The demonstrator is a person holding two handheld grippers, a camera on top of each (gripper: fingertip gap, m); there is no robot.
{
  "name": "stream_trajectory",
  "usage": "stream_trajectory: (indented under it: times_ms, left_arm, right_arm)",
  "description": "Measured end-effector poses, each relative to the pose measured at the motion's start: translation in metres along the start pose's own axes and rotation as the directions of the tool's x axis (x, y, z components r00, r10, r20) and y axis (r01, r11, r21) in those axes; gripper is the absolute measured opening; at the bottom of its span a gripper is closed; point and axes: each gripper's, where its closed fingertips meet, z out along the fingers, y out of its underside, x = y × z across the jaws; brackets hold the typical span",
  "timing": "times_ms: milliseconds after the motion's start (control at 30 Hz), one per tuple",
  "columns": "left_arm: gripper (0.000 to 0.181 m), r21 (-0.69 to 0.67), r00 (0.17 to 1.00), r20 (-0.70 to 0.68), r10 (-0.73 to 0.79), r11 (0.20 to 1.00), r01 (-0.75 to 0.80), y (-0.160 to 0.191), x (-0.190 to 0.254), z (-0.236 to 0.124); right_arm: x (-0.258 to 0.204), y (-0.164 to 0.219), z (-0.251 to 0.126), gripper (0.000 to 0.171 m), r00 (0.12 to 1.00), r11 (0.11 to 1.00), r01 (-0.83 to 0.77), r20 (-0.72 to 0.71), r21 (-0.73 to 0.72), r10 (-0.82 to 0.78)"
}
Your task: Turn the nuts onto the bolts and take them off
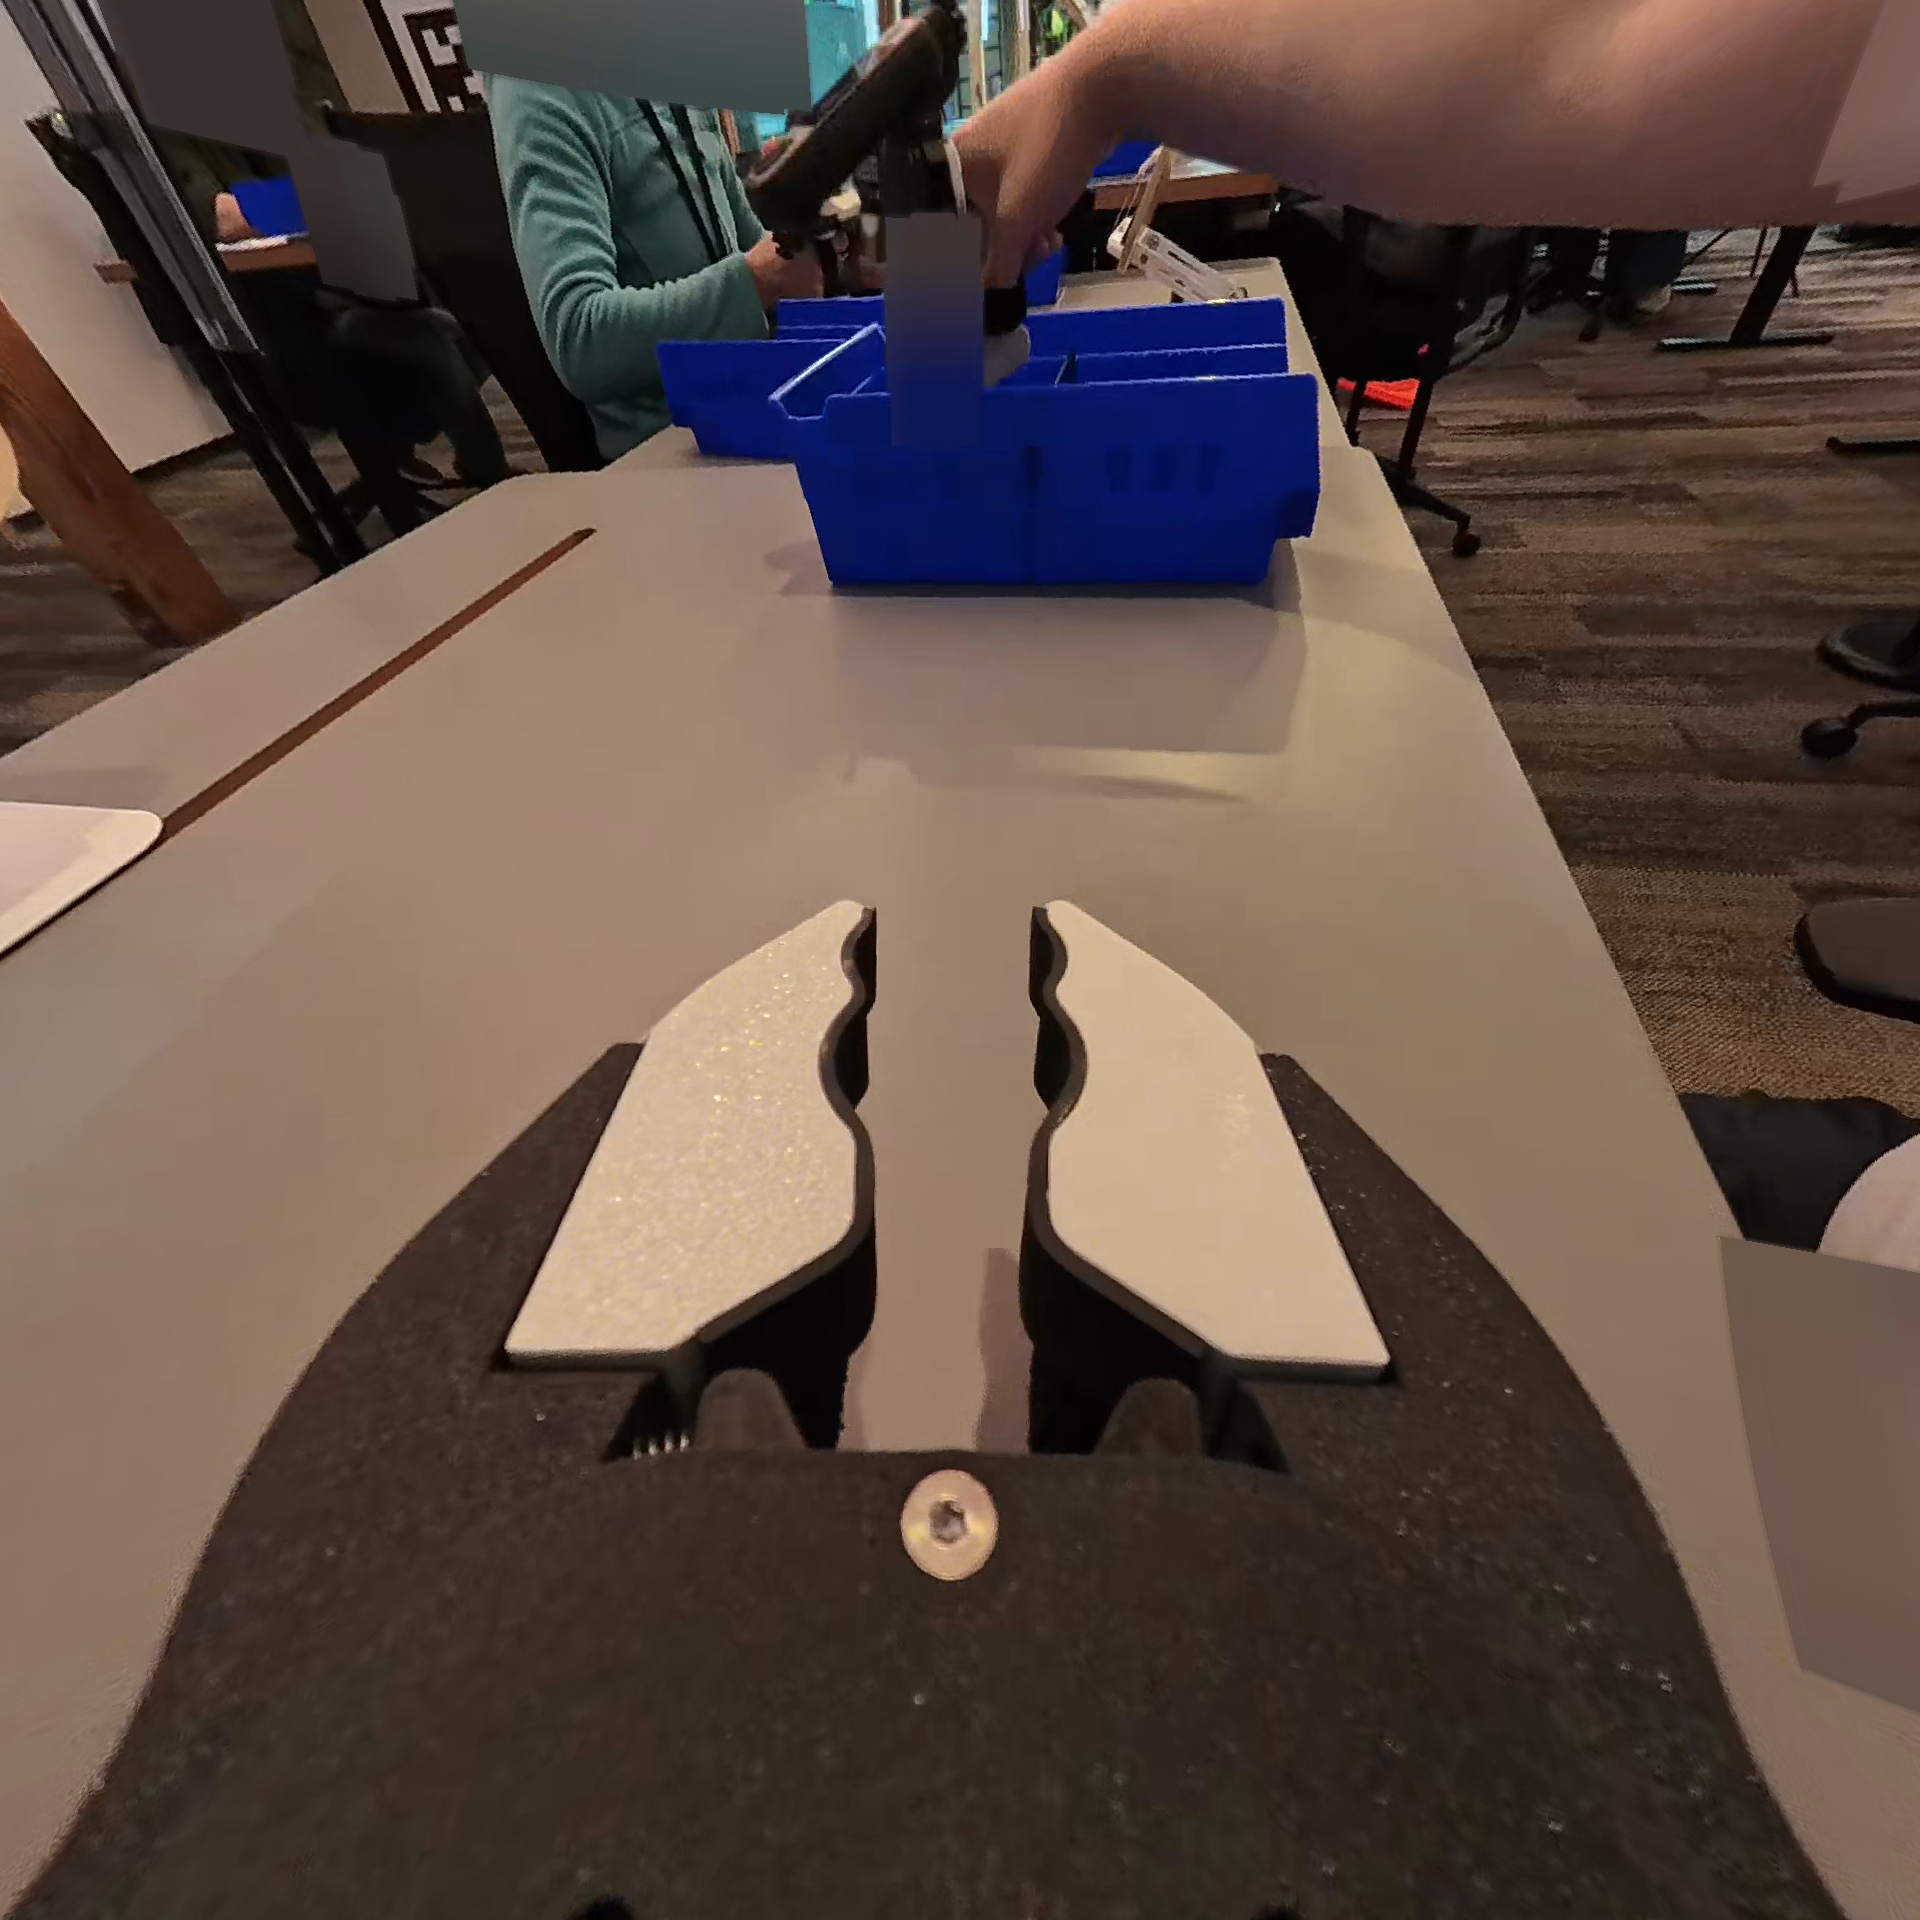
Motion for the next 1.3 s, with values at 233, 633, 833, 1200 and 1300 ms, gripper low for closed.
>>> stream_trajectory:
  times_ms: [233,633,833,1200,1300]
  left_arm:
    - [0.028,-0.001,0.999,0.020,-0.025,1.000,0.025,0.003,-0.009,-0.002]
    - [0.025,0.039,1.000,0.015,-0.020,0.999,0.020,-0.008,-0.007,-0.008]
    - [0.027,0.126,0.998,0.041,-0.054,0.991,0.048,-0.026,-0.013,-0.017]
    - [0.028,0.047,0.935,0.324,-0.147,0.989,0.139,-0.047,-0.032,-0.073]
    - [0.029,-0.036,0.861,0.476,-0.180,0.974,0.224,-0.043,-0.044,-0.137]
  right_arm:
    - [0.003,0.000,0.020,0.010,1.000,0.998,0.025,0.011,-0.051,-0.024]
    - [0.004,-0.009,-0.025,0.025,0.998,0.993,-0.004,-0.063,0.115,0.011]
    - [-0.057,-0.055,-0.162,0.019,0.990,0.767,0.112,-0.141,0.631,-0.029]
    - [-0.269,-0.127,-0.227,0.038,0.936,0.085,0.067,-0.033,0.994,-0.349]
    - [-0.299,-0.134,-0.214,0.032,0.920,0.081,0.110,-0.070,0.991,-0.385]
